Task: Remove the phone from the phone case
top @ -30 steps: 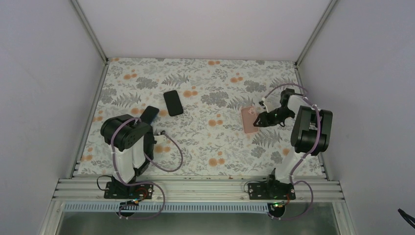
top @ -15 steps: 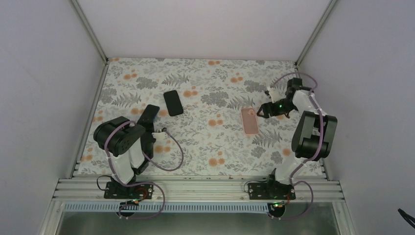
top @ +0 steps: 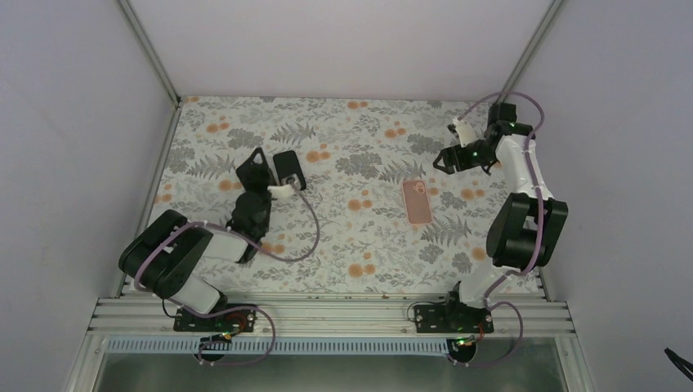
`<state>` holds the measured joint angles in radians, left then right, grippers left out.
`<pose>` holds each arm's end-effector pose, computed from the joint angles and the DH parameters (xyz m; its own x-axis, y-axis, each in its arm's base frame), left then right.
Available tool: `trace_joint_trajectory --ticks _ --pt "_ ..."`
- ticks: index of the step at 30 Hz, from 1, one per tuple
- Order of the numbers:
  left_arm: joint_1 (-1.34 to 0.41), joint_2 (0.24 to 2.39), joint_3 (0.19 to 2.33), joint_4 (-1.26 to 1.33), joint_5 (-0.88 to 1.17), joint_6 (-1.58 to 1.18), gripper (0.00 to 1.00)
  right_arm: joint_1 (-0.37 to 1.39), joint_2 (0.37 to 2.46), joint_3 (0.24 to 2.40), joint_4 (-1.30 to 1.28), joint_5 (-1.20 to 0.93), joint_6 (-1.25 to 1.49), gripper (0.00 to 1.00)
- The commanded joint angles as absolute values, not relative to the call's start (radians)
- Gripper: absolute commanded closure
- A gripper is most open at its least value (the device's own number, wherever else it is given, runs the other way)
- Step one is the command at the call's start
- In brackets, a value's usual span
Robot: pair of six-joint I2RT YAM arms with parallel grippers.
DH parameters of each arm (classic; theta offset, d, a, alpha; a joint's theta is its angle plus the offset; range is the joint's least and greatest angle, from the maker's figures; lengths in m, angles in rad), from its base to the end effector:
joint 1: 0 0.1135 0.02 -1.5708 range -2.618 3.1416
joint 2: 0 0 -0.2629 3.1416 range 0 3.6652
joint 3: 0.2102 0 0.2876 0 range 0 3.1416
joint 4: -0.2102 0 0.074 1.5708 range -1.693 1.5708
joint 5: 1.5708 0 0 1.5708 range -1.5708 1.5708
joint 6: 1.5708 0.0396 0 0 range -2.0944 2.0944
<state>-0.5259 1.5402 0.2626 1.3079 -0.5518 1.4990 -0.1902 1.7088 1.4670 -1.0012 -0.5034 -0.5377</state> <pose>0.2339 -0.1117 0.1276 -0.0237 0.9959 -0.0875 -0.0280 0.0869 0.9958 0.3754 -0.0528 0.2619 -0.8052 -0.3018 -0.5104 -0.4649 0.8557 0.2274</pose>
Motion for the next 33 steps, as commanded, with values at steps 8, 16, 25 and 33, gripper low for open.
trace_joint_trajectory --ticks 8,16,25,33 --pt "-0.524 1.517 0.754 0.403 -0.461 1.03 0.0 -0.07 1.779 1.565 -1.05 -0.53 -0.501 0.22" --pt "-0.428 1.764 1.128 -0.007 -0.404 0.805 0.0 -0.016 1.804 1.583 -1.039 -0.552 -0.484 0.21" --pt "-0.301 2.144 1.675 -0.571 -0.199 0.556 0.39 0.085 1.833 1.598 -1.017 -0.565 -0.455 0.26" --pt "-0.274 2.281 1.792 -0.719 -0.145 0.572 0.98 0.109 1.834 1.597 -1.015 -0.56 -0.455 0.3"
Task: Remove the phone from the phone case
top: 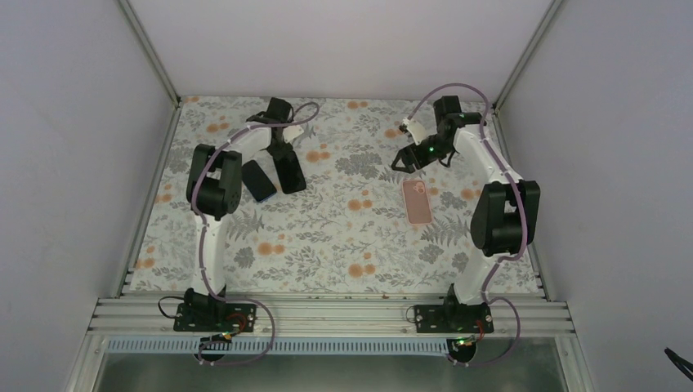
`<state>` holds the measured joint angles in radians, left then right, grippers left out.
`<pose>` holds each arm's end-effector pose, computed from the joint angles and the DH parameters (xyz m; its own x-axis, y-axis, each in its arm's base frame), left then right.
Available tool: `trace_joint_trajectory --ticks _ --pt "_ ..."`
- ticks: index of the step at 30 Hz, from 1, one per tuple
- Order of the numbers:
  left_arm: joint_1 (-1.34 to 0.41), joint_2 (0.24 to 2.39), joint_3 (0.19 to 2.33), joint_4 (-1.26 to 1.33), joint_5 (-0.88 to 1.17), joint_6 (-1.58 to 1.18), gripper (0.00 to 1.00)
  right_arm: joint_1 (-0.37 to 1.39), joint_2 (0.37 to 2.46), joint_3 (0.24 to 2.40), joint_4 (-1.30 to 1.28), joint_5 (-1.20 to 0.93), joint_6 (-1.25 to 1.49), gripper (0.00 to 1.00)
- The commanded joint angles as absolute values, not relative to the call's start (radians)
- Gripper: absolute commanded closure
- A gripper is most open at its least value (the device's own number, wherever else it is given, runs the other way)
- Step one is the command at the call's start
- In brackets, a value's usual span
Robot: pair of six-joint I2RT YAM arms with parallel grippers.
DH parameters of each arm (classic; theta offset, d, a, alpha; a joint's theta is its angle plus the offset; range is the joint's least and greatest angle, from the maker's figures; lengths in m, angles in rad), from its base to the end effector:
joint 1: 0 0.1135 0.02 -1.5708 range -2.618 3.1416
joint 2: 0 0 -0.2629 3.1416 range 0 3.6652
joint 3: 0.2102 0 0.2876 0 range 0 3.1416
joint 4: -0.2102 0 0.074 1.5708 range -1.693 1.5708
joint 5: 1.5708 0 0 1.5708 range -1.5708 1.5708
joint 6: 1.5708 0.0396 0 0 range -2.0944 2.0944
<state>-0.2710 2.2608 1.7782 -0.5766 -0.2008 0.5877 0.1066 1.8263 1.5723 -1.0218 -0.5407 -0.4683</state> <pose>0.5027 -0.1315 0.1405 -0.6059 0.7322 -0.3110 0.6058 0.6781 0.4162 0.4007 0.0634 0.2520 -0.7406 -0.4684 -0.4817 -0.6436 0.7006 0.3082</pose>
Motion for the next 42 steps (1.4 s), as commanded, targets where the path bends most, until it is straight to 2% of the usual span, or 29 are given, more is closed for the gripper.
trace_joint_trajectory --ticks 1,11,16,22,29,31,34,36,39,42 --pt "-0.273 2.285 1.791 -0.727 -0.143 0.573 0.98 0.108 1.835 1.597 -1.017 -0.561 -0.455 0.3" --pt "-0.296 2.269 1.732 -0.959 0.036 0.611 0.98 0.11 1.821 1.572 -1.029 -0.567 -0.47 0.32" --pt "-0.375 2.164 1.531 -1.031 0.079 0.642 0.98 0.137 1.806 1.543 -1.111 -0.532 -0.556 0.31" --pt "-0.401 2.036 1.432 -1.078 0.182 0.661 0.98 0.308 1.708 1.395 -1.054 -0.435 -0.615 0.23" --pt "-0.425 2.036 1.421 -1.084 0.258 0.647 0.98 0.475 1.708 1.373 -1.005 -0.392 -0.651 0.11" --pt "-0.432 2.039 1.417 -1.072 0.259 0.638 0.98 0.51 1.725 1.357 -0.996 -0.376 -0.647 0.11" --pt "-0.42 2.023 1.422 -1.003 0.203 0.602 0.98 0.574 1.73 1.292 -0.959 -0.375 -0.653 0.24" --pt "-0.396 2.029 1.457 -0.981 0.189 0.579 0.98 0.632 1.722 1.243 -0.918 -0.374 -0.654 0.39" --pt "-0.372 2.058 1.522 -0.976 0.186 0.564 0.98 0.71 1.719 1.19 -0.856 -0.384 -0.643 0.71" --pt "-0.371 2.105 1.586 -0.967 0.189 0.56 0.98 0.771 1.755 1.165 -0.787 -0.368 -0.621 0.85"
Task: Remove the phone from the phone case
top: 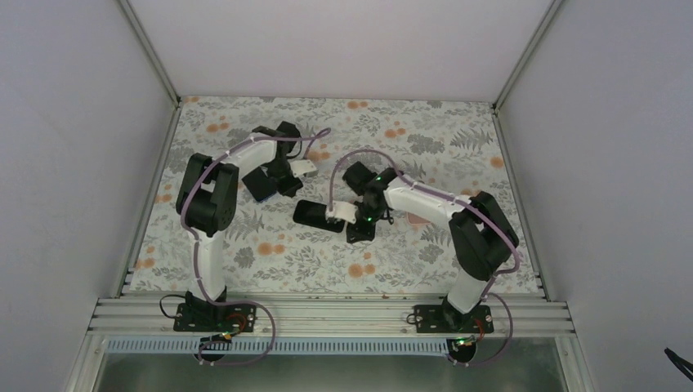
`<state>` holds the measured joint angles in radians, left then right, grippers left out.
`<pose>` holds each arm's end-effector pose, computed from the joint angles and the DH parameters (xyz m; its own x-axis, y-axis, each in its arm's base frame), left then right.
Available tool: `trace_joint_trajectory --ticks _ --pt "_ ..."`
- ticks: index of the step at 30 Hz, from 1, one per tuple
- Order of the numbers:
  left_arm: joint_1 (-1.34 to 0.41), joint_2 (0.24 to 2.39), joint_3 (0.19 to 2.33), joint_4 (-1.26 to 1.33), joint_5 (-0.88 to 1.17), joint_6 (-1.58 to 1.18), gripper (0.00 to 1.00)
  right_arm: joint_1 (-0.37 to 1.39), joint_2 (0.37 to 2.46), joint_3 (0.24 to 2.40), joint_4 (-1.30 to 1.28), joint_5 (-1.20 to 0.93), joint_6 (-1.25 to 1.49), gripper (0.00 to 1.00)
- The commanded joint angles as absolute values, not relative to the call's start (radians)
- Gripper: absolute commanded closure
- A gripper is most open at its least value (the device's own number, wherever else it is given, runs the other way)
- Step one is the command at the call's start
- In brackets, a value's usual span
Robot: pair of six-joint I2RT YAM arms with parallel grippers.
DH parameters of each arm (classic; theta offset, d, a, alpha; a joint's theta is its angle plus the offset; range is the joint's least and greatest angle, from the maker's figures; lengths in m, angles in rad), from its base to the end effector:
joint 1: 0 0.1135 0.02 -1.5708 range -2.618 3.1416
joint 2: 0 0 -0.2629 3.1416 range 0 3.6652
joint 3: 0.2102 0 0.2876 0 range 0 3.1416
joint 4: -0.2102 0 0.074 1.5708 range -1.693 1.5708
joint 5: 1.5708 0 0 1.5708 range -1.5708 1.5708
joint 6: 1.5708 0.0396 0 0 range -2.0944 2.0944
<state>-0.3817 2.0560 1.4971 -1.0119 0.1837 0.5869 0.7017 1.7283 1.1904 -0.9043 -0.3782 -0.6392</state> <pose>0.3805 -0.1605 0.1349 -0.5699 0.8155 -0.1012 0.8189 0.5534 -0.1521 0.2561 0.2356 0.1707 -0.2285 -0.9190 -0.3214 -0.9623 0.1632 0.2174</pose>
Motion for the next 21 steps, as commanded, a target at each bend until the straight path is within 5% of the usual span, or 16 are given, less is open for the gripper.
trace_joint_trajectory --ticks 1,9,21 --pt "-0.372 2.128 1.607 -0.969 0.2 0.555 0.98 0.782 1.774 1.174 -0.782 -0.365 -0.614 0.91" --pt "-0.391 2.237 1.662 -0.995 0.286 0.566 0.98 0.804 1.921 1.264 -0.772 -0.334 -0.599 0.96" --pt "-0.403 2.134 1.436 -1.01 0.304 0.626 0.98 0.735 2.0 1.34 -0.713 -0.232 -0.526 0.96"
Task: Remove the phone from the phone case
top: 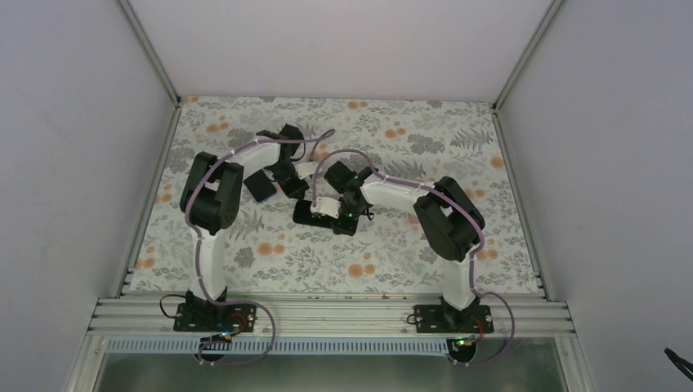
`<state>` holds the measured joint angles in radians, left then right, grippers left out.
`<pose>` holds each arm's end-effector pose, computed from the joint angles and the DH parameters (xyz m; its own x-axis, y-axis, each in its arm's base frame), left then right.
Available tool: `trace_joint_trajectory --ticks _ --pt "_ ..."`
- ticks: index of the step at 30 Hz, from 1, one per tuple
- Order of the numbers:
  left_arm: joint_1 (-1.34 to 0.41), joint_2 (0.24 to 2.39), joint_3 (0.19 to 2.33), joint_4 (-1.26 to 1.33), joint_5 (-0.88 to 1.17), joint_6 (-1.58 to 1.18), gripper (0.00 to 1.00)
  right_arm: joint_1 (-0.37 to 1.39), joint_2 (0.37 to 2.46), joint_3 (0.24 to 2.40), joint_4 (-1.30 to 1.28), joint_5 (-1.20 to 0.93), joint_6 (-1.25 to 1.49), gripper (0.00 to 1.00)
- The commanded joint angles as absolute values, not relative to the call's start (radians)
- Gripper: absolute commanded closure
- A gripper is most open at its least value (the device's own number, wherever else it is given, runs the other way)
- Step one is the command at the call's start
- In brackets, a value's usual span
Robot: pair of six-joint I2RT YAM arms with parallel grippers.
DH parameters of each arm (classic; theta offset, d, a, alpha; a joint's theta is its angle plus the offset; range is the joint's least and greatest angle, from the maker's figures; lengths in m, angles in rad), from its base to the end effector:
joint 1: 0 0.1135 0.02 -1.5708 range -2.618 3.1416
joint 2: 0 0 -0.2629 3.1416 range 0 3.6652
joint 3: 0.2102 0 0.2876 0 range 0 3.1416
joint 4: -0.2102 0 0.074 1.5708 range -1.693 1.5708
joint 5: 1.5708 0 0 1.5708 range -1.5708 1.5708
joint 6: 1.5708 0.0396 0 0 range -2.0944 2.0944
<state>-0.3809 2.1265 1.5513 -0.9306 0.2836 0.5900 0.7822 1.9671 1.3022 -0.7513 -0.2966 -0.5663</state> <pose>0.3994 -0.1719 0.1224 -0.5618 0.8004 -0.2093 0.8260 0.5286 -0.1959 0.2735 0.2881 0.1192 -0.2127 -0.9347 -0.2849 -0.9718 0.1721 0.1611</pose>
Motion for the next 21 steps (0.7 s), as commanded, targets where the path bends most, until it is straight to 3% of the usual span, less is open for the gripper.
trace_joint_trajectory --ticks 1,11,21 --pt "-0.405 2.121 1.414 -1.01 0.315 0.627 0.98 0.721 2.005 1.349 -0.713 -0.221 -0.523 0.96" --pt "-0.488 2.079 1.305 -0.997 0.401 0.605 0.98 0.657 2.081 1.474 -0.726 -0.19 -0.529 0.96" --pt "-0.519 2.113 1.357 -1.012 0.463 0.587 0.98 0.639 2.061 1.504 -0.734 -0.203 -0.534 0.96"
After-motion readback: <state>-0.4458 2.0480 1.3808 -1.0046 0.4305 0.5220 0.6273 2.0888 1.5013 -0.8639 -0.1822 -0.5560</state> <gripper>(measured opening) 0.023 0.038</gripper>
